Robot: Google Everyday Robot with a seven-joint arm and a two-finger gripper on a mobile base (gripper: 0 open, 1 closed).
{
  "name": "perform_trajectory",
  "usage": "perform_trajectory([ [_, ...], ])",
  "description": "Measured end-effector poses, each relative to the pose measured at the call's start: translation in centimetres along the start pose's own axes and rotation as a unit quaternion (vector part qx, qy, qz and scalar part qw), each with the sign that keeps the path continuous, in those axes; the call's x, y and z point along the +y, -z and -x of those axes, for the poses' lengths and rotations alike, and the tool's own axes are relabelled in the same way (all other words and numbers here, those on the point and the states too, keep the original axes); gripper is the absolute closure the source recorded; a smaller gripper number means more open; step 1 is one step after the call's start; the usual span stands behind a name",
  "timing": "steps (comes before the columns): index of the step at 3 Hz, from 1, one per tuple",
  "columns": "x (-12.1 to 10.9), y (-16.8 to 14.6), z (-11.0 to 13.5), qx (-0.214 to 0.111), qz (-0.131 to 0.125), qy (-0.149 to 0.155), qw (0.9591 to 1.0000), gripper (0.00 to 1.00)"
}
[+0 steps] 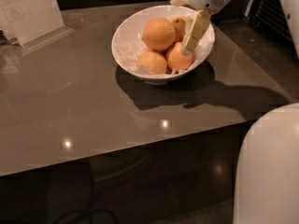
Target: Pick orange from white bowl
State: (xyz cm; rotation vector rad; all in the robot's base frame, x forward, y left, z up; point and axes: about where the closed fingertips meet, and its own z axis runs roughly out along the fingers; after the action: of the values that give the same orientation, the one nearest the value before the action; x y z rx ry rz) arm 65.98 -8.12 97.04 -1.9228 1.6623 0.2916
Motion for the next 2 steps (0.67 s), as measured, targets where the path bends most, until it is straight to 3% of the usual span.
perform_trajectory([
  [1, -0.6, -0.6, 0.1, -0.012, -0.004, -0.001, 0.9999, 0.00],
  [2, -1.6, -3.1, 1.1, -0.042, 0.014, 0.009, 0.9990, 0.00],
])
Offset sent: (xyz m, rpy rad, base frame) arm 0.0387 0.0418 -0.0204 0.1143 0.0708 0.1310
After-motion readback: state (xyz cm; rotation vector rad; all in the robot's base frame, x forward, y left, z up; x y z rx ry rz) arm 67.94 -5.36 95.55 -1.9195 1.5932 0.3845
